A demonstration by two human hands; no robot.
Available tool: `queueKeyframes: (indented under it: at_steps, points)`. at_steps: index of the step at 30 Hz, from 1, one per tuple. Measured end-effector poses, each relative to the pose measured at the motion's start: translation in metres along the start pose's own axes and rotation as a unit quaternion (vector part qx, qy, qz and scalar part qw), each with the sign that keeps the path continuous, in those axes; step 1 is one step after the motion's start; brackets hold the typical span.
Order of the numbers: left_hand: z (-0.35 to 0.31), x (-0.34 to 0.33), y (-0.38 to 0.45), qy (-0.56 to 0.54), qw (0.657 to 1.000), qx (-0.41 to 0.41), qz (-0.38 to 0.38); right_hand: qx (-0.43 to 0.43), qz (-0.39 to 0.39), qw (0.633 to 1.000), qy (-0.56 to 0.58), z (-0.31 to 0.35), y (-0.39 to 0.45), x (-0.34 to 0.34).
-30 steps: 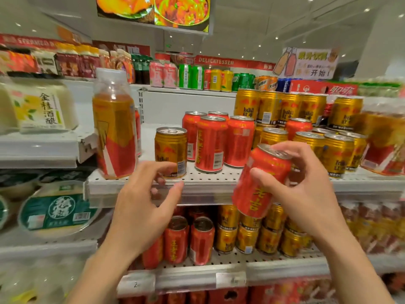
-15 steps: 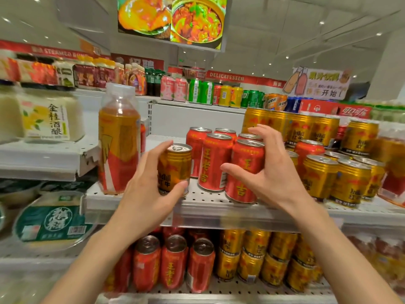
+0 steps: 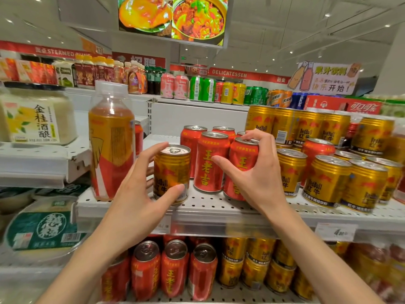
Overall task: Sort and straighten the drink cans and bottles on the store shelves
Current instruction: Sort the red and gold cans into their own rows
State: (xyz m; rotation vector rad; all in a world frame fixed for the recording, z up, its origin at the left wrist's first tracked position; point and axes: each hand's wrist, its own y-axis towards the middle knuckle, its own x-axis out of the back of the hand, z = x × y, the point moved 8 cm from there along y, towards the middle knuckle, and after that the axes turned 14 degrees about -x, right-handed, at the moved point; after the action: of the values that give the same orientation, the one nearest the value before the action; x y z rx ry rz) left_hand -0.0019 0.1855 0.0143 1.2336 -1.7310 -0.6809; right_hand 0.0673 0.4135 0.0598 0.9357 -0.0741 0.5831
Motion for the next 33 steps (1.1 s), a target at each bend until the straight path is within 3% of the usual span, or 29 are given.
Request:
queueKeyframes:
  at_steps: [9, 14, 22, 33]
  points:
    - [-0.001, 0.000, 0.000, 0.019, 1.000, 0.013, 0.012, -0.016, 0.025, 0.999, -0.020, 0.002, 0.003, -0.015]
    - [0.001, 0.003, -0.002, 0.065, 0.997, 0.042, 0.028, -0.038, 0.087, 0.996, 0.002, -0.004, 0.001, -0.013]
    - [-0.005, 0.002, -0.002, 0.131, 0.986, 0.050, 0.085, -0.074, 0.124, 0.989, -0.019, -0.004, -0.007, 0.002]
    - [-0.010, 0.005, -0.012, 0.075, 0.995, 0.040, 0.048, -0.159, 0.136, 0.977, 0.033, -0.013, -0.043, 0.031]
